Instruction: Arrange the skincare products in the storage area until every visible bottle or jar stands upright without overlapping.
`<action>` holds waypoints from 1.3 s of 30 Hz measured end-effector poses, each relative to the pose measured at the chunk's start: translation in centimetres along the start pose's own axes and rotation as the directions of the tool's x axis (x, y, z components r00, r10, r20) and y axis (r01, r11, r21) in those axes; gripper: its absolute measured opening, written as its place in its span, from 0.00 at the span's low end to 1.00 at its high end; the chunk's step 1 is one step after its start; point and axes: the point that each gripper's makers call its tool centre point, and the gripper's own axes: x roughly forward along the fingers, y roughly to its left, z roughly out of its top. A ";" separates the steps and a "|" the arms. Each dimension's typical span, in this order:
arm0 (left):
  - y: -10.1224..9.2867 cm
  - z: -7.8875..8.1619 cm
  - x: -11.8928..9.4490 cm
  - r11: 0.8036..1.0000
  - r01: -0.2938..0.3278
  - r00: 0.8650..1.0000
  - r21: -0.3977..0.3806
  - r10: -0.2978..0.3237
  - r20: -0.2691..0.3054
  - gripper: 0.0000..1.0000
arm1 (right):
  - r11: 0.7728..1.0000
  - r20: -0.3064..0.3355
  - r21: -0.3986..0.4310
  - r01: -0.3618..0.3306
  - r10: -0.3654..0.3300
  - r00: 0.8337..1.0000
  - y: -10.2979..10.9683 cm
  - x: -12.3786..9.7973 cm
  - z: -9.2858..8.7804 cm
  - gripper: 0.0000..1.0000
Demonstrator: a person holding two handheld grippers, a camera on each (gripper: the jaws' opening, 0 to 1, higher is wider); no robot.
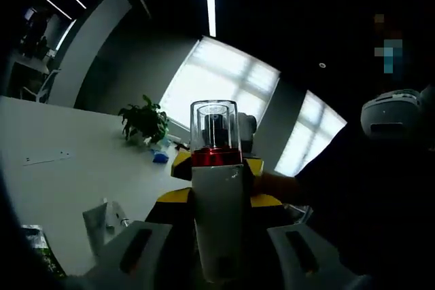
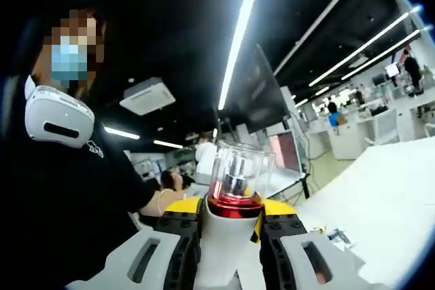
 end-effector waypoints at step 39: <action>1.8 -3.3 -0.3 0.984 -0.162 0.985 0.079 0.166 -0.045 0.46 | 0.972 -0.012 -0.233 0.026 -0.029 1.000 -0.4 -0.7 -2.9 0.19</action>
